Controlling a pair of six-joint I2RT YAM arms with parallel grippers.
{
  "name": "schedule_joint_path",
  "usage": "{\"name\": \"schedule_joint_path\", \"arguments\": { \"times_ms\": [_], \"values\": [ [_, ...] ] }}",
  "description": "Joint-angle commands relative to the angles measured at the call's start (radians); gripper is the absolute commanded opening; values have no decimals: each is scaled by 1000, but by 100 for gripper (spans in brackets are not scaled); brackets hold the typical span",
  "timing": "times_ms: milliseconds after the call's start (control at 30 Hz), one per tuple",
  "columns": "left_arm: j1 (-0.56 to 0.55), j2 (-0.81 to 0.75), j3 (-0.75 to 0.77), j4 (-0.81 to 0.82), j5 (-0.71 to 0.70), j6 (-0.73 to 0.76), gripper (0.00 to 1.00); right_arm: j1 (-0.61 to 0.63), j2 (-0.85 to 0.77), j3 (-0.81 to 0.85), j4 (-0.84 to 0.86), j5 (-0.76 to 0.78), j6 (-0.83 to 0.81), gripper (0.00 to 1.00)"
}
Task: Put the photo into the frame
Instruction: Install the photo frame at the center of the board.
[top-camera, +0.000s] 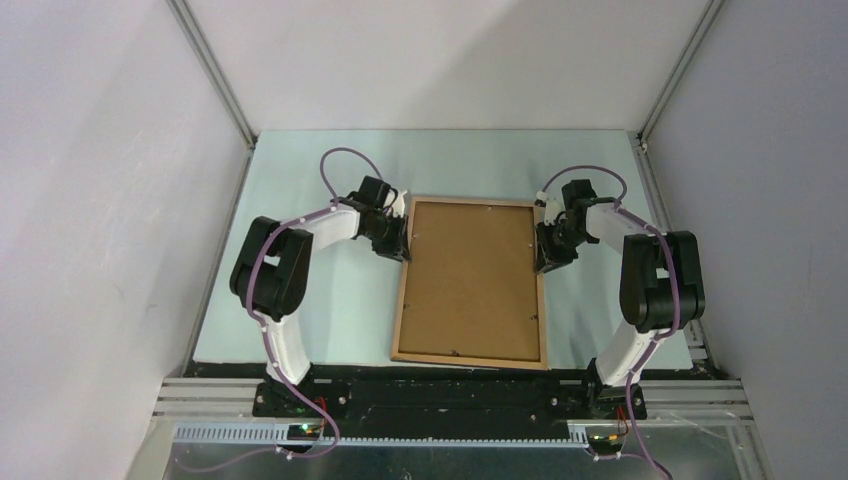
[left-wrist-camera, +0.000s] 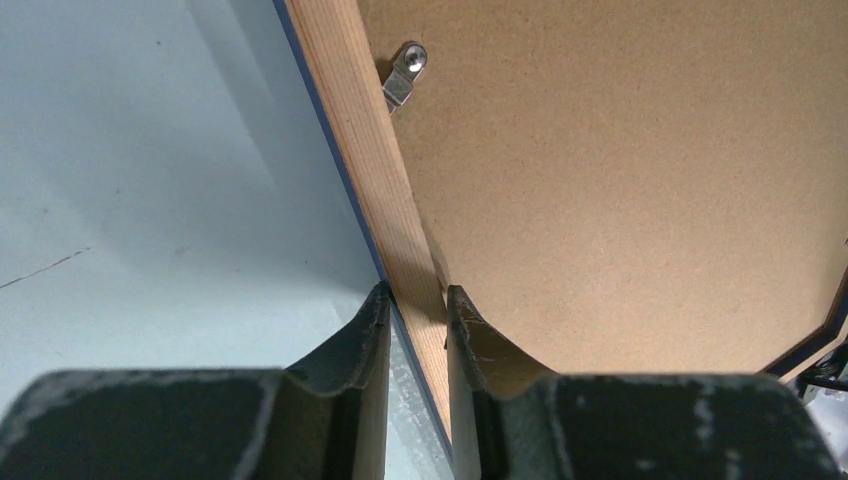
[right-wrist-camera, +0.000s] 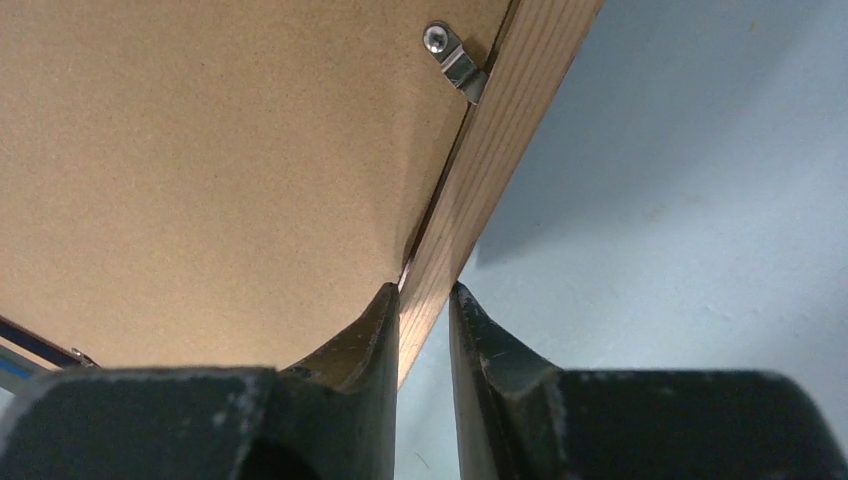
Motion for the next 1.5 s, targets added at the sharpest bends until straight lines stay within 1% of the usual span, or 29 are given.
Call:
{"name": "schedule_joint_path", "arguments": {
  "times_ms": [0,133,233,267,300,333,367,400,433,467,500,533,600,667,733,833,933,1000,1067,1133,1200,1333,1467],
  "values": [
    [-1,-55,-6,-12,84,18,0,9,28,16,32,40,-6,16],
    [-2,-69,-9,-12,75,30,1,8,54,44,35,65,-6,11],
    [-2,-76,-12,-14,73,35,8,5,83,79,31,88,0,7],
    [-2,-79,-12,-14,71,36,14,3,102,103,24,94,1,6],
    [-2,-81,-12,-13,70,41,17,3,114,117,19,106,2,4],
    [-2,-86,-12,-13,66,44,25,2,136,146,9,111,-1,3],
    [-2,-89,-12,-13,66,51,29,1,147,161,3,120,-4,2],
    [-2,-94,-12,-14,68,54,36,-3,170,194,-9,126,-14,1],
    [-2,-98,-13,-15,69,61,39,-5,181,210,-23,138,-19,0],
    [-2,-106,-13,-15,70,65,46,-5,203,242,-28,145,-34,0],
    [-2,-109,-12,-16,69,73,49,-6,212,273,-37,155,-42,0],
    [-2,-117,-11,-18,66,78,57,-7,233,288,-41,161,-58,0],
    [-2,-132,-8,-27,60,104,66,-7,260,334,-52,177,-81,0],
    [-2,-149,-6,-35,53,127,72,-7,290,387,-65,189,-111,0],
    [-1,-168,-6,-48,45,156,76,-6,317,438,-79,197,-152,0],
    [-1,-206,-7,-65,11,202,78,-1,360,524,-92,220,-222,0],
    [0,-245,-21,-86,-25,268,79,-2,396,602,-118,234,-310,0],
    [0,-279,-47,-91,-56,287,79,-3,422,656,-139,237,-356,0],
    [0,-319,-67,-94,-74,295,79,-2,442,700,-157,244,-385,7],
    [0,-343,-82,-97,-92,298,79,-2,453,732,-159,244,-382,24],
    [0,-366,-93,-101,-109,303,79,-4,459,742,-153,231,-359,33],
    [1,-398,-100,-103,-138,309,79,-1,472,735,-129,232,-326,36],
    [-1,-408,-100,-107,-133,305,79,-10,475,735,-119,222,-292,36]
  ]
}}
